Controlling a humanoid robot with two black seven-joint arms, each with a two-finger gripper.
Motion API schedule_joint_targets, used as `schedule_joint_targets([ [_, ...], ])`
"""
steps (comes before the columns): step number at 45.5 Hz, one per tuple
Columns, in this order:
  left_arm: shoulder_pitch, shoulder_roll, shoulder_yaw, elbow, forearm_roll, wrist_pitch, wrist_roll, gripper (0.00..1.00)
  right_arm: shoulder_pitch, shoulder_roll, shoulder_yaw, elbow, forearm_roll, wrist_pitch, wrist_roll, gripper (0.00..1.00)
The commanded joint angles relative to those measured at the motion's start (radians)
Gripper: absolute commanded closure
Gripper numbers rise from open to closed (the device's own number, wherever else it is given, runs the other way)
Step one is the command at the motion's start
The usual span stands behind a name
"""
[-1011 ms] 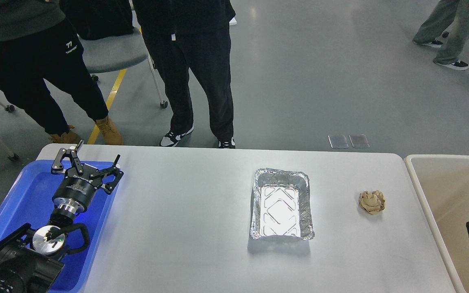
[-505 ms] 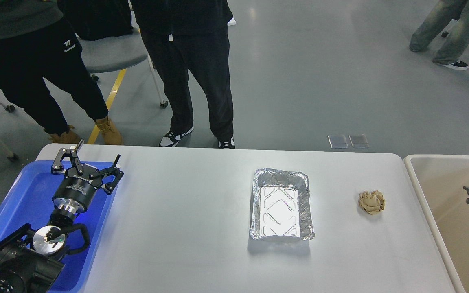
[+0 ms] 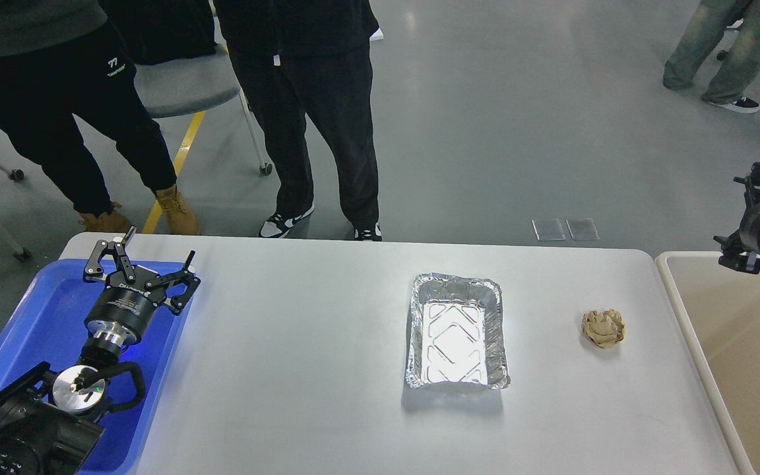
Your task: Tidy desktop
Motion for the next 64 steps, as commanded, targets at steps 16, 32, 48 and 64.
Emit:
schedule_joint_targets([
  [16,-0.001,0.000,0.000,0.000,0.002,0.000,0.000,0.00,0.180,-0.029,-0.072,0.153,-0.014,0.149,0.000,0.00],
  [32,0.001,0.000,0.001,0.000,0.002,0.000,0.000,0.00,0.320,-0.095,-0.224,0.322,-0.138,0.249,-0.009,0.00],
  [48,-0.001,0.000,0.000,0.000,0.002,0.000,0.002,0.00,0.749,-0.247,-0.736,0.576,-0.334,0.494,-0.006,0.00],
  [64,0.001,0.000,0.001,0.000,0.002,0.000,0.002,0.00,1.188,-0.184,-1.224,0.801,-0.577,0.782,0.003,0.00],
])
